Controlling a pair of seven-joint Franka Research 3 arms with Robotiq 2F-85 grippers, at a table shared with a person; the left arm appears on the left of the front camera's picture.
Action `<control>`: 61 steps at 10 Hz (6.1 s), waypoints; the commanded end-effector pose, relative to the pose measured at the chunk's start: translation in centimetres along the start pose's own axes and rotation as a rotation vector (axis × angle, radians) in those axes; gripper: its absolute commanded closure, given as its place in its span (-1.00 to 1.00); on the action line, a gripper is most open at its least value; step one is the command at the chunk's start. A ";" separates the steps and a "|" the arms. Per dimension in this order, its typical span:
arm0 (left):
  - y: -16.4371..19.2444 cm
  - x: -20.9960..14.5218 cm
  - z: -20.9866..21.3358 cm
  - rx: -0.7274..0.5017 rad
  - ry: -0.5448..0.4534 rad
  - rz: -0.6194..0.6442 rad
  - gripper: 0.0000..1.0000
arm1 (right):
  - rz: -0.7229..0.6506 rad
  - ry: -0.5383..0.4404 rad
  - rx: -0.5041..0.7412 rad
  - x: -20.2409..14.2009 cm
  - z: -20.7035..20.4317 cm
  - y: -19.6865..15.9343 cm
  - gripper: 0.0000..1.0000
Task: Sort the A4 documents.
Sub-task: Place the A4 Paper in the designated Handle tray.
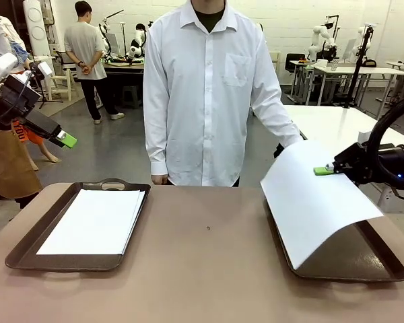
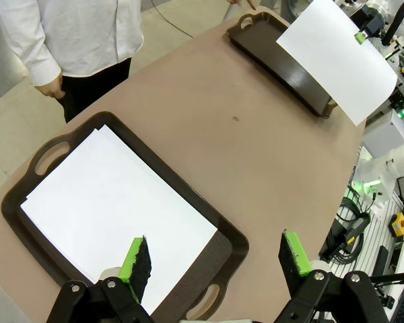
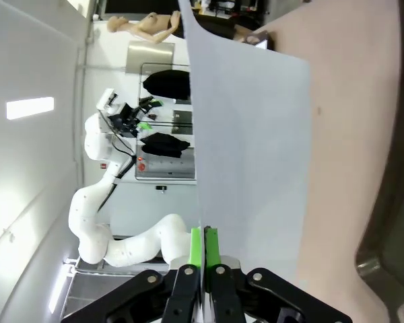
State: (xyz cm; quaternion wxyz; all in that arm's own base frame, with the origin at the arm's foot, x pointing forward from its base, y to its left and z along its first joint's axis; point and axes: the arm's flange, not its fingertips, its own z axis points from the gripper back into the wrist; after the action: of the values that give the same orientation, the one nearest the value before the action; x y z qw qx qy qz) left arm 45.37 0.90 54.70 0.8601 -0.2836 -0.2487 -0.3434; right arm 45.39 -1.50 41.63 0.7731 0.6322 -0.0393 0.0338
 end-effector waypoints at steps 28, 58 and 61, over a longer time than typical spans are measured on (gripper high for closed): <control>0.1 -0.1 0.1 -0.003 0.000 -0.013 -0.97 | 0.004 -0.056 -0.732 8.1 3.1 -8.3 0.98; 0.1 -0.1 0.1 -0.003 0.000 -0.013 -0.97 | -0.027 -0.066 -1.076 7.9 2.7 -8.2 -1.00; 0.1 -0.1 0.1 -0.003 0.000 -0.013 -0.97 | -0.001 -0.018 -1.050 8.3 3.3 -8.3 -1.00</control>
State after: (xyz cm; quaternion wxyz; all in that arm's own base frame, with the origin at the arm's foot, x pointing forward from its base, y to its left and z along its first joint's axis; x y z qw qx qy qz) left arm 45.37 0.90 54.70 0.8601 -0.2836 -0.2487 -0.3434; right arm 54.51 -6.33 35.07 0.9855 0.1591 -0.0588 -0.0009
